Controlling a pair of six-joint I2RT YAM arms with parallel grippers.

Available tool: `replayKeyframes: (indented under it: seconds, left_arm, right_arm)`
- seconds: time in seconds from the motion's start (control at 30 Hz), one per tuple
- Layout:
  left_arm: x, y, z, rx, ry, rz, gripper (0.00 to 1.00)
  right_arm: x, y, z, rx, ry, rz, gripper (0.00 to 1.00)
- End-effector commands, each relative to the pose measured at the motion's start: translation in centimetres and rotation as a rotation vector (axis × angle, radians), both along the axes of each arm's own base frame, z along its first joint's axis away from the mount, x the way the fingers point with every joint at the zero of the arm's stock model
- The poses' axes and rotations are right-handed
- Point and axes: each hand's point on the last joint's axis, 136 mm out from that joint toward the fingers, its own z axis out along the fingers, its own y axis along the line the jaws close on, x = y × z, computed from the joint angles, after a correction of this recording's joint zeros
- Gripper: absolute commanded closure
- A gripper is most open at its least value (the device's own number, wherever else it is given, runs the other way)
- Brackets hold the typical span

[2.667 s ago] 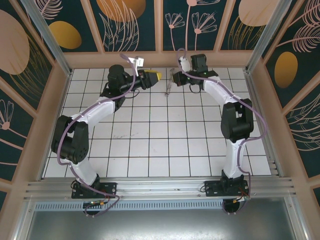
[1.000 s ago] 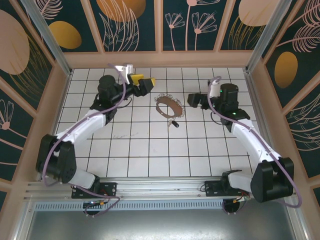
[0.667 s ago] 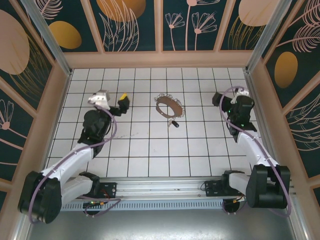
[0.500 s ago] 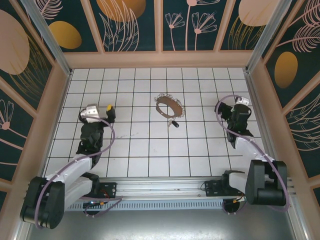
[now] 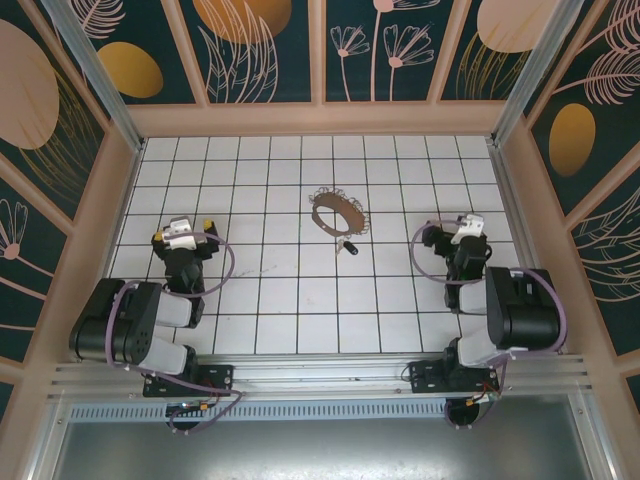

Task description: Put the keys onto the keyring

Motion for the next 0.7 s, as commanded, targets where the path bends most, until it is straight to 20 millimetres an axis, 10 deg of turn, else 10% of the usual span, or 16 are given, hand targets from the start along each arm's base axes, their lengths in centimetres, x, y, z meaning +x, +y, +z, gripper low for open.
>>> replayKeyframes:
  seconds: [0.0,0.67]
  left_arm:
    - [1.1,-0.7,2.2,-0.009,-0.092,-0.062,0.01]
    - [2.6,-0.5,1.1,-0.046,-0.023,-0.098,0.01]
  right_arm:
    - [1.2,1.7,3.7,-0.027,-0.152,0.127,0.01]
    - [1.8,1.3,3.3,-0.041,-0.123,0.077,0.01]
